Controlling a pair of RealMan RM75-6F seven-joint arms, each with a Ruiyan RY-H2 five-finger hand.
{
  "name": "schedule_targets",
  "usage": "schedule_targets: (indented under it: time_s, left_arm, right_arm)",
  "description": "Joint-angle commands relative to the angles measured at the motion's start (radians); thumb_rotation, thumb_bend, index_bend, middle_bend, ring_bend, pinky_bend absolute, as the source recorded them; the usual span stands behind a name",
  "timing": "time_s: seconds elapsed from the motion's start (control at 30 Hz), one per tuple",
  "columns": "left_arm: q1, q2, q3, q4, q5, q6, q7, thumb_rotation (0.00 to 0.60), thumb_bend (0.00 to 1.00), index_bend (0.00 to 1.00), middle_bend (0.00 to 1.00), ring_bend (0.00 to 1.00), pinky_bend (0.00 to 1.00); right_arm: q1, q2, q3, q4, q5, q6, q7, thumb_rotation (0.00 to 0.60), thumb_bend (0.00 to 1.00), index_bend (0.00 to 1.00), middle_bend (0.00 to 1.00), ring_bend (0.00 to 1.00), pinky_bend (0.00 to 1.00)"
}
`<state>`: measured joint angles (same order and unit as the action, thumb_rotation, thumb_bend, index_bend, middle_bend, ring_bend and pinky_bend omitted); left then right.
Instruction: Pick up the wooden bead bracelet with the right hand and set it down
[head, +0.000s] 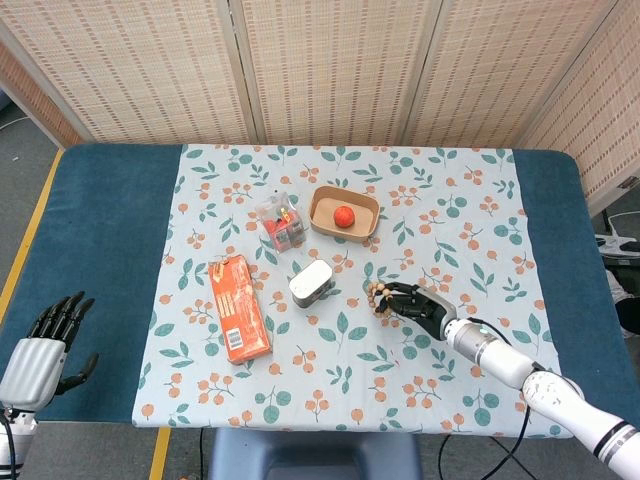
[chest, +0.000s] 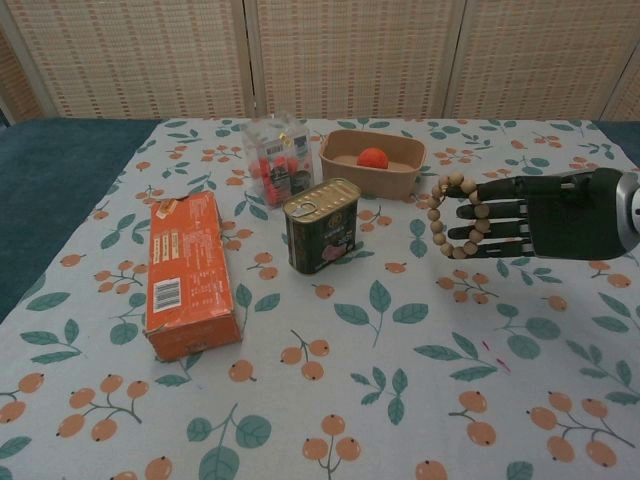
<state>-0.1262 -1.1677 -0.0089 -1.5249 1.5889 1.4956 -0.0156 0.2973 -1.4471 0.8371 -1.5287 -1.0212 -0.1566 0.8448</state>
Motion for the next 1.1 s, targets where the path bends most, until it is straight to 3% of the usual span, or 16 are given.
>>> schedule_targets:
  time_s: [0.03, 0.23, 0.53, 0.7, 0.83, 1.1]
  left_arm:
    - [-0.001, 0.000, 0.000, 0.000, 0.000, -0.002, -0.002, 0.600, 0.39, 0.00, 0.00, 0.00, 0.14]
    - [-0.003, -0.001, -0.001, 0.004, -0.007, -0.007, -0.006, 0.600, 0.39, 0.00, 0.00, 0.00, 0.14]
    - [-0.006, 0.001, -0.003, 0.006, -0.015, -0.015, -0.014, 0.600, 0.39, 0.00, 0.00, 0.00, 0.14]
    - [-0.005, 0.002, -0.004, 0.008, -0.015, -0.014, -0.019, 0.600, 0.39, 0.00, 0.00, 0.00, 0.14]
    - [-0.005, 0.002, -0.004, 0.009, -0.016, -0.014, -0.018, 0.600, 0.39, 0.00, 0.00, 0.00, 0.14]
    - [-0.003, 0.003, -0.004, 0.008, -0.014, -0.008, -0.020, 0.600, 0.39, 0.00, 0.00, 0.00, 0.14]
  right_arm:
    - [-0.099, -0.100, 0.146, 0.076, 0.120, -0.172, -0.230, 0.540, 0.56, 0.38, 0.52, 0.35, 0.17]
    - [-0.141, -0.155, 0.213, 0.142, 0.223, -0.286, -0.464, 0.489, 0.39, 0.35, 0.50, 0.33, 0.17]
    - [-0.180, -0.227, 0.240, 0.204, 0.324, -0.328, -0.701, 0.425, 0.24, 0.36, 0.50, 0.33, 0.17]
    - [-0.196, -0.254, 0.238, 0.220, 0.367, -0.319, -0.767, 0.424, 0.23, 0.41, 0.50, 0.33, 0.17]
    - [-0.201, -0.265, 0.231, 0.238, 0.394, -0.335, -0.800, 0.422, 0.33, 0.45, 0.50, 0.33, 0.17]
    - [-0.199, -0.276, 0.228, 0.255, 0.426, -0.338, -0.857, 0.417, 0.34, 0.47, 0.50, 0.33, 0.17]
